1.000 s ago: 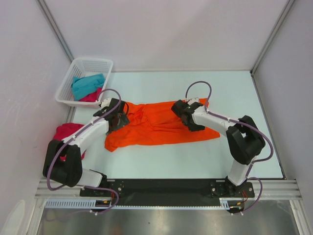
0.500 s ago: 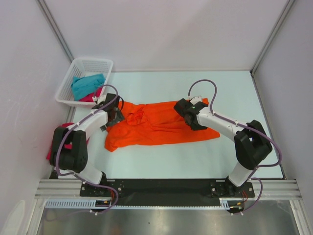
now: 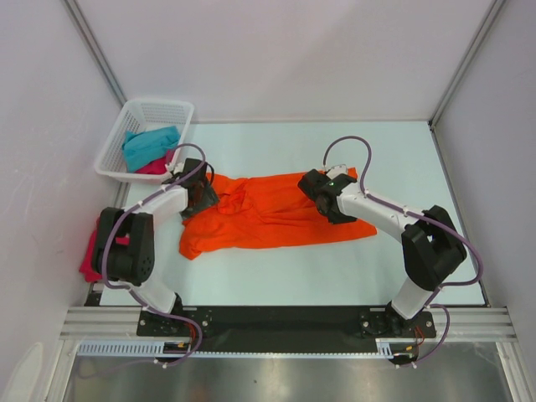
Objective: Fold and stack the t-shirts
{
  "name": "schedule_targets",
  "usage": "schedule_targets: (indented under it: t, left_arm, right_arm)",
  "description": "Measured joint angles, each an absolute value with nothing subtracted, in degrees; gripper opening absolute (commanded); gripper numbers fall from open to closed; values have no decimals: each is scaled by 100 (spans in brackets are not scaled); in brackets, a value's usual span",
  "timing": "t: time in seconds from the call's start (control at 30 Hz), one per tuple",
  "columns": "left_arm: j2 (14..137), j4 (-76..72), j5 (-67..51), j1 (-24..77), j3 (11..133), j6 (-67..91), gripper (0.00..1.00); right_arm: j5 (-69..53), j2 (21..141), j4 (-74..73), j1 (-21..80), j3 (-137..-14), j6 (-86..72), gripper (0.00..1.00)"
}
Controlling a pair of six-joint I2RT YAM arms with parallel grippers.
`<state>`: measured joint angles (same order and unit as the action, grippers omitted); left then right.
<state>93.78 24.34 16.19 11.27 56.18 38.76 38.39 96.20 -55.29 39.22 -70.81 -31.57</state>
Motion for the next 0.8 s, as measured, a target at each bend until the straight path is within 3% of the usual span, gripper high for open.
schedule_targets:
  t: [0.27, 0.33, 0.37, 0.4, 0.43, 0.8]
  left_arm:
    - [9550, 2257, 1507, 1127, 5507, 3870, 72]
    - [9559, 2239, 1472, 1127, 5505, 3863, 51]
    - [9559, 2228, 1468, 1127, 5505, 3844, 35]
    - [9559, 2211, 1461, 1127, 5505, 3872, 12]
    - [9559, 2196, 1452, 1127, 5494, 3826, 8]
    - [9264, 2351, 1466, 1127, 5328, 3854, 0]
  right_arm:
    - [3863, 9620, -5577, 3922, -7081, -3179, 32]
    - [3865, 9620, -5588, 3922, -7081, -3194, 32]
    - [3868, 9620, -5590, 3922, -7081, -3194, 32]
    - [3868, 9620, -5592, 3922, -7081, -3194, 32]
    - [3868, 9620, -5592, 3922, -7081, -3197, 32]
    - [3868, 9620, -5588, 3944, -7081, -3247, 32]
